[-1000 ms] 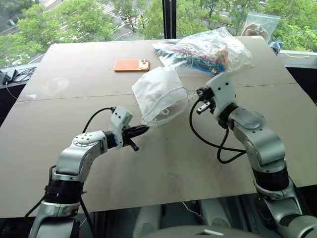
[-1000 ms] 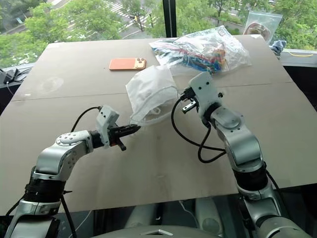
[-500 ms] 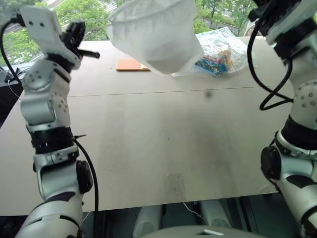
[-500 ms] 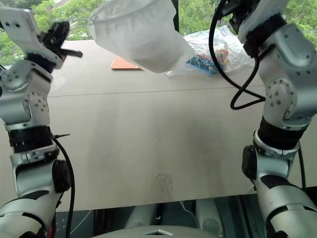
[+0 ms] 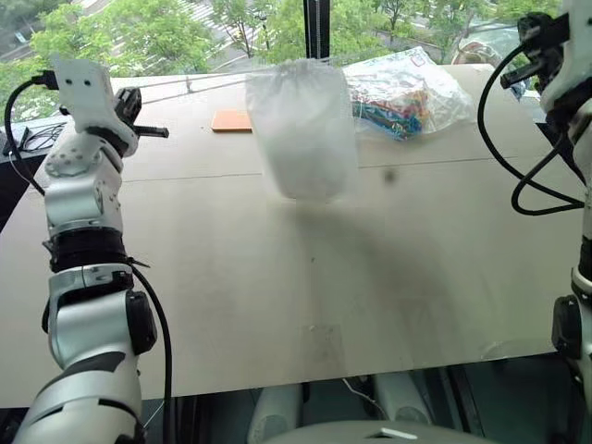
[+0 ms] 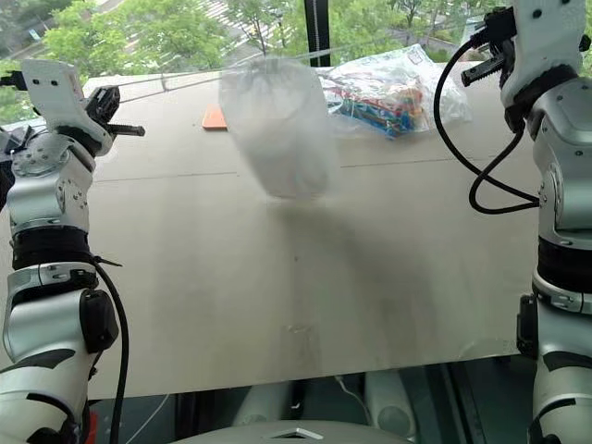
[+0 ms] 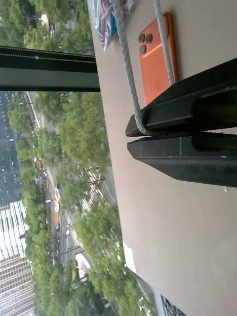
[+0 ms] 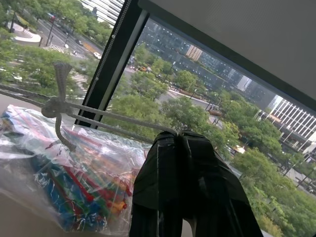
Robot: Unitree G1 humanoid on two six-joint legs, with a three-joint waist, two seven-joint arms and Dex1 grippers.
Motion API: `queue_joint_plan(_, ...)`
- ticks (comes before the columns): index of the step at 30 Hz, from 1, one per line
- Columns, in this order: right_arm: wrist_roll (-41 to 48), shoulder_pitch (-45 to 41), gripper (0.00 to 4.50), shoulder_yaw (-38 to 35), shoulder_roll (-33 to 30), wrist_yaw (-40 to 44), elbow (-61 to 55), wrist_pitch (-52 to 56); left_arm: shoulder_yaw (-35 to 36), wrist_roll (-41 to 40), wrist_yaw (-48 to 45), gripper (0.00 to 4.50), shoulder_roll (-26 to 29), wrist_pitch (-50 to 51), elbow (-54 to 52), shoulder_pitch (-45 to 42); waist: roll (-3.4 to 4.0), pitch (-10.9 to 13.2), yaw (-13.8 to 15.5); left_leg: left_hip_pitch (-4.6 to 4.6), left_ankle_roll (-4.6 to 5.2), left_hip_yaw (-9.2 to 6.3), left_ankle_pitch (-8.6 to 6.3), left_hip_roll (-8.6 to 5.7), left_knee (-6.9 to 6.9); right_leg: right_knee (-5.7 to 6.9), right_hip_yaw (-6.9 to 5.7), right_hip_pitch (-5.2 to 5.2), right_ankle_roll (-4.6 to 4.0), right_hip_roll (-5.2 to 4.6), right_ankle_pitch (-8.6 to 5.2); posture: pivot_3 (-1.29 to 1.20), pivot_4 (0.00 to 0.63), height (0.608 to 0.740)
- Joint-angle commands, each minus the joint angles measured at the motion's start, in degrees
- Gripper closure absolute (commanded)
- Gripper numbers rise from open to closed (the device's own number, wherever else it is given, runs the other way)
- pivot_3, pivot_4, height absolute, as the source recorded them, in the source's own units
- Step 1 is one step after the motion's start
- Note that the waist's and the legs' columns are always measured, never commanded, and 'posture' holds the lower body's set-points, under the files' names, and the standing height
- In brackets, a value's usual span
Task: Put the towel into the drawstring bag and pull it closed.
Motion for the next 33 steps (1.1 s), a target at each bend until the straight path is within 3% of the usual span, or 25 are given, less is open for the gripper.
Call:
queue_joint_plan(1, -4.7, 0.7, 4.5, -10.2, -4.8, -5.7, 2.1, -1.7, 5.7, -0.5, 3.7, 4.45, 4.5, -2.7, 4.1, -0.8, 0.0, 0.0, 0.0, -0.11, -0.01, 0.02, 0.01, -0.02, 0.03, 0.03, 0.01, -0.1, 0.0, -0.03, 0.0, 0.0, 0.15, 0.74)
queue_joint_plan(5, 2.4, 3.3, 4.5, -10.2, -3.5, 0.2, -0.4, -1.7, 4.3, -5.4, -4.5, 4.45, 1.6, -1.3, -2.0, 1.3, 0.0, 0.0, 0.2, -0.13, 0.0, 0.04, 0.0, -0.08, 0.04, 0.0, 0.01, -0.08, 0.01, -0.11, 0.01, 0.0, 0.15, 0.74)
queue_joint_plan(9, 16.0, 16.7, 4.5, -7.0, 0.1, 12.4, -12.0, 2.4, -1.1, -12.3, -15.3, 4.45, -3.2, 6.2, -20.1, 16.2, 0.05, -0.3, 0.0, -0.06, 0.01, 0.02, 0.0, -0.03, -0.08, -0.13, -0.01, 0.03, 0.02, -0.1, -0.01, 0.0, 0.15, 0.74)
queue_joint_plan(11, 16.8, 24.3, 4.5, -3.0, 0.7, 14.7, -15.4, 2.6, -2.7, -14.1, -16.4, 4.45, -5.4, 9.1, -28.2, 23.9, 0.12, -0.4, -0.2, 0.17, 0.02, 0.08, -0.01, 0.2, -0.16, -0.11, 0.05, 0.34, 0.08, -0.11, -0.06, 0.0, 0.15, 0.74)
queue_joint_plan(14, 13.2, 31.8, 4.5, 2.0, 3.4, 13.2, -15.1, -0.8, -3.2, -16.3, -17.8, 4.45, -7.7, 12.5, -35.2, 31.6, 0.01, -0.1, -0.2, -0.22, 0.11, 0.21, -0.06, 0.18, 0.25, 0.1, 0.15, -0.1, 0.09, -0.09, -0.04, 0.0, 0.15, 0.74)
queue_joint_plan(16, 12.2, 35.9, 4.5, 3.9, 4.8, 13.1, -14.5, -2.7, -2.0, -21.5, -21.5, 4.45, -8.1, 15.5, -40.3, 36.3, 0.0, -0.1, 0.0, -0.13, 0.11, 0.14, -0.06, 0.21, 0.43, 0.16, 0.1, 0.02, 0.08, 0.02, -0.03, 0.0, 0.15, 0.74)
queue_joint_plan(20, 10.8, 43.7, 3.09, 4.3, 4.0, 15.7, -15.7, -7.2, -0.1, -24.8, -27.3, 3.14, -5.1, 17.5, -45.7, 44.3, 0.11, -0.1, 0.2, 0.46, 0.11, 0.1, -0.06, 0.39, 0.47, 0.12, 0.02, 0.67, 0.07, 0.13, -0.06, 0.0, 0.15, 0.74)
queue_joint_plan(22, 11.3, 46.0, 2.14, 2.8, 4.2, 15.8, -16.1, -8.3, 0.8, -25.2, -28.8, 2.21, -3.9, 17.5, -46.9, 47.0, 0.14, -0.1, 0.2, 1.1, 0.11, 0.15, -0.07, 0.42, 0.45, 0.0, 0.02, 1.31, 0.05, 0.14, -0.34, 0.0, 0.15, 0.74)
queue_joint_plan(24, 12.3, 50.8, 0.9, -0.1, 3.1, 17.7, -17.9, -9.6, 3.0, -25.8, -30.3, 0.95, -2.4, 17.7, -48.4, 51.2, 0.14, -0.1, 0.2, 1.2, 0.11, 0.15, -0.08, 0.48, 0.48, -0.03, 0.01, 1.42, 0.07, 0.15, -0.37, 0.0, 0.15, 0.74)
queue_joint_plan(26, 13.6, 54.8, 0.12, -4.1, 2.9, 18.7, -19.8, -11.1, 5.5, -26.1, -31.2, 0.13, -1.6, 17.7, -50.0, 55.3, 0.13, -0.1, 0.3, 1.22, 0.11, 0.15, -0.08, 0.5, 0.5, -0.02, 0.01, 1.43, 0.08, 0.16, -0.37, 0.0, 0.15, 0.74)
queue_joint_plan(29, 15.5, 57.1, 0.01, -8.8, 4.1, 18.1, -21.2, -12.2, 7.4, -25.6, -31.1, 0.02, -1.6, 16.9, -52.4, 60.2, 0.13, -0.1, 0.3, 1.19, 0.11, 0.18, -0.08, 0.53, 0.46, -0.08, 0.05, 1.42, 0.08, 0.15, -0.37, 0.0, 0.15, 0.74)
queue_joint_plan(33, 15.5, 57.7, 0.01, -10.0, 4.8, 18.0, -20.8, -13.3, 7.6, -23.2, -31.2, 0.02, -2.3, 14.3, -52.6, 64.7, 0.11, -0.1, 0.5, 1.2, 0.11, 0.18, -0.08, 0.54, 0.48, -0.08, 0.04, 1.43, 0.08, 0.15, -0.37, 0.0, 0.15, 0.74)
